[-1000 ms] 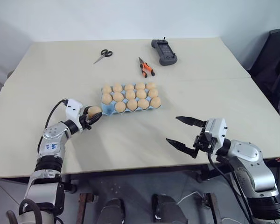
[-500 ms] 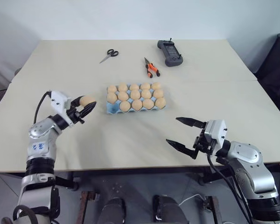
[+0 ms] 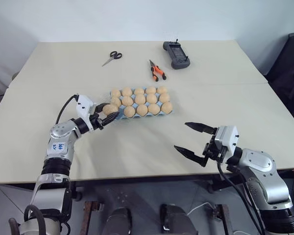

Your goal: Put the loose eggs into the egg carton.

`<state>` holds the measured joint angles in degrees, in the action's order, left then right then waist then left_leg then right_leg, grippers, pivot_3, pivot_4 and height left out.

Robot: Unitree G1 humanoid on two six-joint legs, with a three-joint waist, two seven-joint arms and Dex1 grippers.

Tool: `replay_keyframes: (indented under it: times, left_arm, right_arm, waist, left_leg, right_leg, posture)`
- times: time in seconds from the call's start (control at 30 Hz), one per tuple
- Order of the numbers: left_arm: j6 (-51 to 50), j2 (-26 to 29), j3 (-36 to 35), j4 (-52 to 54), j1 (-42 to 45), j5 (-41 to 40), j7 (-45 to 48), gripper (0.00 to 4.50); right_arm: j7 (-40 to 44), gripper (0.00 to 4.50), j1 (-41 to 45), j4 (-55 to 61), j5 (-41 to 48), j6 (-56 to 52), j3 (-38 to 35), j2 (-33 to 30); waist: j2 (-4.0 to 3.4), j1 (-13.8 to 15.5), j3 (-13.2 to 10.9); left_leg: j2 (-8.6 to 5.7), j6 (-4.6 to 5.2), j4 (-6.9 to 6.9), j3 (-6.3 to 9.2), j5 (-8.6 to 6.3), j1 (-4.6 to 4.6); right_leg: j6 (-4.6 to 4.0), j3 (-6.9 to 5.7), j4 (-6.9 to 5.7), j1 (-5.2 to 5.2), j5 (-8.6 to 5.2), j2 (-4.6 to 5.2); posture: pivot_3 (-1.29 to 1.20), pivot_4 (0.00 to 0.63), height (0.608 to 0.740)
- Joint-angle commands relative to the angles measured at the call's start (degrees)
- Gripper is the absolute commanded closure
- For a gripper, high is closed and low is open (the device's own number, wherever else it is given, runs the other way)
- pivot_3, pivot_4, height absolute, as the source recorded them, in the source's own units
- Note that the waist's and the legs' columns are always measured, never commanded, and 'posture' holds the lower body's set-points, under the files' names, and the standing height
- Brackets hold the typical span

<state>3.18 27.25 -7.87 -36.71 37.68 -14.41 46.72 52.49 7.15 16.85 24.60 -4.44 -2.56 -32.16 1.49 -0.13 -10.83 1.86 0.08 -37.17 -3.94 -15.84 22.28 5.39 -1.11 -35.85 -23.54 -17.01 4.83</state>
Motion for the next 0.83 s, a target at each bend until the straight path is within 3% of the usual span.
replay_keyframes:
  times: [0.03, 0.27, 0.4, 0.57, 0.83]
  left_arm:
    - [1.2, 1.2, -2.2, 3.0, -1.2, -1.9, 1.1, 0.16]
    - [-0.6, 5.6, -5.5, 11.6, -9.3, -4.2, 2.9, 0.16]
    - [-1.4, 12.7, -9.2, 20.1, -20.1, -6.5, 8.6, 0.16]
    - [-2.6, 16.9, -11.2, 24.8, -27.0, -7.6, 11.2, 0.16]
    - [-3.8, 16.9, -12.1, 31.2, -32.3, -7.7, 9.2, 0.16]
  right_arm:
    - [-0.5, 0.0, -0.2, 2.6, 0.9, 0.0, -0.6, 0.0]
    - [-0.5, 0.0, -0.2, 2.3, 0.9, -0.1, -0.6, 0.1]
    - [1.0, 0.0, -1.0, 1.2, 1.4, -0.1, -2.7, -1.8]
    - [3.0, 0.0, -1.1, -1.0, 1.8, 0.3, -4.8, -4.1]
    - [3.2, 0.0, 0.9, -4.3, 2.3, -0.2, -5.4, -3.4]
  waist:
    - [0.0, -0.1, 0.0]
    - [0.0, -0.4, 0.0]
    - [-0.01, -1.1, 0.0]
    - [-0.04, -1.2, 0.0]
    - [-0.04, -1.5, 0.0]
  left_leg:
    - [0.0, 0.0, 0.01, 0.0, 0.0, 0.0]
    - [0.05, -0.05, 0.12, 0.0, -0.03, 0.0]
    - [0.08, -0.08, 0.19, 0.1, -0.05, 0.0]
    - [-0.08, -0.32, 0.41, 0.29, -0.17, 0.0]
    - [-0.12, -0.32, 0.87, 0.22, -0.14, -0.01]
  right_leg:
    - [0.0, 0.0, 0.0, 0.0, 0.0, 0.0]
    - [-0.02, 0.05, 0.07, -0.03, -0.01, 0.03]
    - [-0.17, 0.31, 0.09, -0.04, -0.09, 0.18]
    - [-0.34, 0.11, 0.22, 0.01, -0.19, 0.58]
    - [-0.36, 0.02, 0.44, -0.06, -0.2, 0.65]
  posture:
    - [0.0, 0.15, 0.74]
    - [0.0, 0.15, 0.74]
    - [0.0, 0.15, 0.74]
    - [0.0, 0.15, 0.74]
    - [0.0, 0.15, 0.74]
